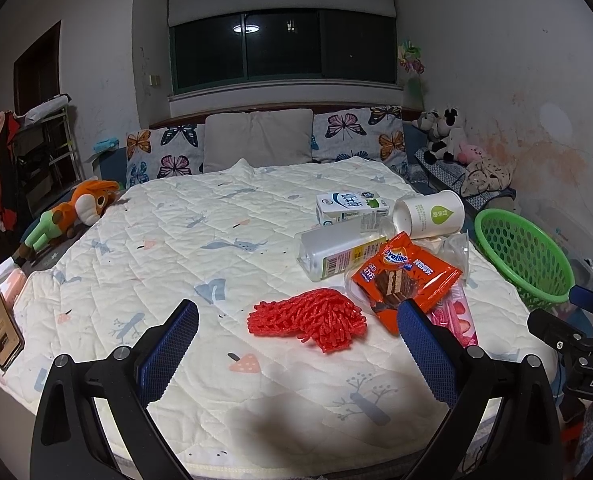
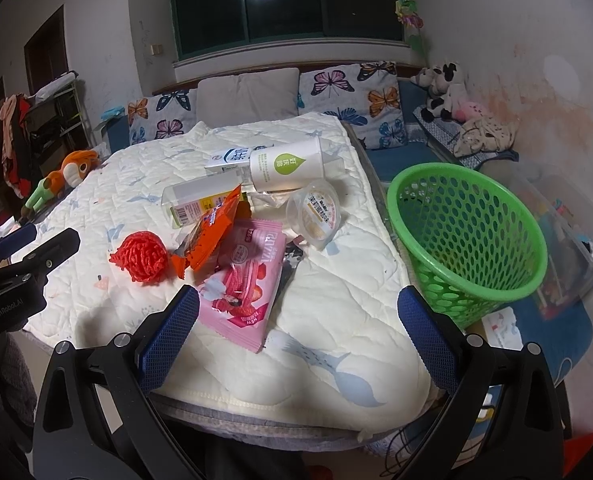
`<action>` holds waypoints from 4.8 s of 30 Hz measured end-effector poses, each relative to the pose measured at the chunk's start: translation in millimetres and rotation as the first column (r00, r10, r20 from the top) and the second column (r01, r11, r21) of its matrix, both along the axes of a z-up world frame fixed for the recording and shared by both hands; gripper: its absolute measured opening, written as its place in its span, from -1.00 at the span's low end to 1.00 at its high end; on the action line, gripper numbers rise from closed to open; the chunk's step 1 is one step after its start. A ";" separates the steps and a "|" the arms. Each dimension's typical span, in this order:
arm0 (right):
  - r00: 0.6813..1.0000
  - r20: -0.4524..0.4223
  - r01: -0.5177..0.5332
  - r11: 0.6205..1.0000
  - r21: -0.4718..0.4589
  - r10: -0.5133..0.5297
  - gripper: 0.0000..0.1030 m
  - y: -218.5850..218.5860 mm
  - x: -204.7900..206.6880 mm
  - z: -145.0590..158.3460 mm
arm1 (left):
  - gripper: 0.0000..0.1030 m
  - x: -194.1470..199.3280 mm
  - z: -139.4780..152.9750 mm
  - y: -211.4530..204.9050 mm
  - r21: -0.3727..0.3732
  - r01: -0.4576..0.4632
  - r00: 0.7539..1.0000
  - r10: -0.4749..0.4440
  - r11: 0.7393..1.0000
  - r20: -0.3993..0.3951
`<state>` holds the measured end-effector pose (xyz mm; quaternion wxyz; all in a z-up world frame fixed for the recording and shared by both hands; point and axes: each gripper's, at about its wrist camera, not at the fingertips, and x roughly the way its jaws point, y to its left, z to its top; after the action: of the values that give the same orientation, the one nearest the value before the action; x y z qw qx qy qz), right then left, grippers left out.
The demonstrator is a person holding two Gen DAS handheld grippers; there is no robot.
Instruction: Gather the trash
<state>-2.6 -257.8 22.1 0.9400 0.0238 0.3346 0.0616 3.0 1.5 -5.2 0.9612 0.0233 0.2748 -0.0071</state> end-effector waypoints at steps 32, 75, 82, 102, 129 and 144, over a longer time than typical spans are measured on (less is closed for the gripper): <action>1.000 -0.011 -0.022 1.000 0.006 0.022 0.91 5.5 11.9 -0.4 | 0.87 6.8 0.3 -3.4 0.003 0.004 1.000 -0.004 1.000 -0.012; 0.962 -0.117 -0.248 0.969 -0.004 0.246 0.47 64.9 99.8 -14.5 | 0.87 57.9 -11.9 40.1 0.006 0.009 0.993 -0.009 1.000 -0.116; 0.953 -0.153 -0.263 0.965 0.019 0.263 0.23 70.3 110.6 -21.8 | 0.87 56.8 -21.4 39.8 -0.012 0.102 0.984 -0.103 0.995 -0.146; 0.957 -0.142 -0.241 0.965 0.107 0.255 -0.37 56.8 106.4 -18.5 | 0.40 87.4 -53.3 7.0 -0.023 0.312 0.924 -0.309 0.950 -0.227; 0.998 -0.018 -0.056 0.989 0.138 0.059 -0.37 -60.5 85.5 26.5 | -0.45 78.3 -17.1 -11.7 -0.104 0.363 0.907 -0.377 0.926 -0.189; 0.984 -0.068 0.173 0.982 0.075 -0.168 -0.37 -168.0 97.6 -2.2 | -0.45 117.7 40.1 -112.1 -0.136 0.517 0.839 -0.532 0.845 -0.113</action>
<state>95.0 -425.8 19.9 0.9295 0.0920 0.3572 -0.0064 120.8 -110.6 34.9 0.8995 0.0491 0.3270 -0.2855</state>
